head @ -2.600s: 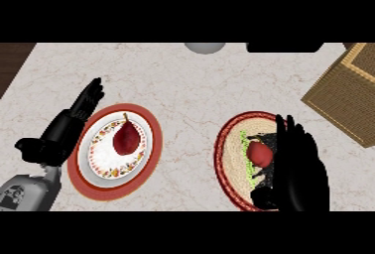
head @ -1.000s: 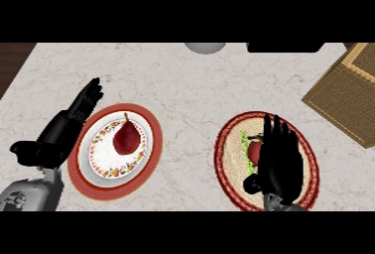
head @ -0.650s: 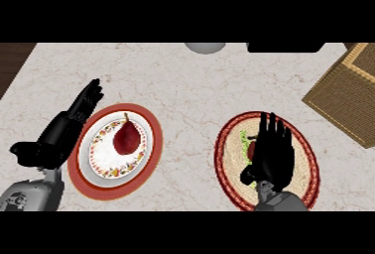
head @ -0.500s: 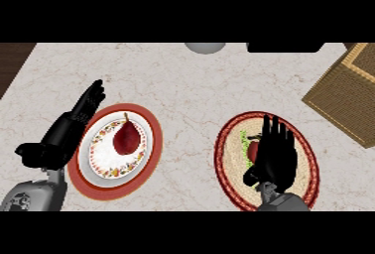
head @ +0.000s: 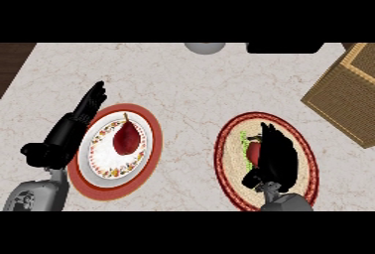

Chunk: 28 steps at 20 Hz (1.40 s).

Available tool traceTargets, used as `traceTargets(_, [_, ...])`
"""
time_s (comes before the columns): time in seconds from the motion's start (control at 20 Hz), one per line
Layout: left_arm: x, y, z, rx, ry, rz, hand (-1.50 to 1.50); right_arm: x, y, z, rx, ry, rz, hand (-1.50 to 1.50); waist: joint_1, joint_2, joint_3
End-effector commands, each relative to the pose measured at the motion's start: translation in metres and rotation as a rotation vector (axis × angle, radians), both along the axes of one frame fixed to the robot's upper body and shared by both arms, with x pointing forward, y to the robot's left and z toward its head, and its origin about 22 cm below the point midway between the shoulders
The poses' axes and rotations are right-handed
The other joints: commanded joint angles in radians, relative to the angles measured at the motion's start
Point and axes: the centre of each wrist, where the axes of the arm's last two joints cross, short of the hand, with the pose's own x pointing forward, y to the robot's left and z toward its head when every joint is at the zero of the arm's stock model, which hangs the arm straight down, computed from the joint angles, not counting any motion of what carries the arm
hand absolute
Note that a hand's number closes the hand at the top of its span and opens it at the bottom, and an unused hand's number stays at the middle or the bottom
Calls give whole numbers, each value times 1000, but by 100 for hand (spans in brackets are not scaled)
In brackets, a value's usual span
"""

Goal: Pick the bell pepper from the placemat and place it in the basket

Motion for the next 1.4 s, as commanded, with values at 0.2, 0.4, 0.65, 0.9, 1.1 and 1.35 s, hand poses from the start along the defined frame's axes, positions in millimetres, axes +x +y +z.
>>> traceTargets(0.2, [-3,8,3,4,7,-8,0,-1,3,-17,-26,72,51,150,1,4,3])
traceTargets(0.4, [-4,6,17,2,4,5,0,3,-4,-26,-96,123,101,150,5,4,3])
traceTargets(0.65, [5,8,9,-8,5,8,0,5,-3,-17,-193,61,160,150,0,4,3])
traceTargets(0.9, [18,13,12,-6,-2,-8,0,46,8,-13,-75,-12,90,150,3,9,3])
traceTargets(1.1, [3,0,13,14,1,-10,0,74,27,11,70,-54,9,150,20,8,4])
traceTargets(1.35, [2,0,0,-5,5,-16,0,74,40,43,316,-225,-7,150,17,6,4])
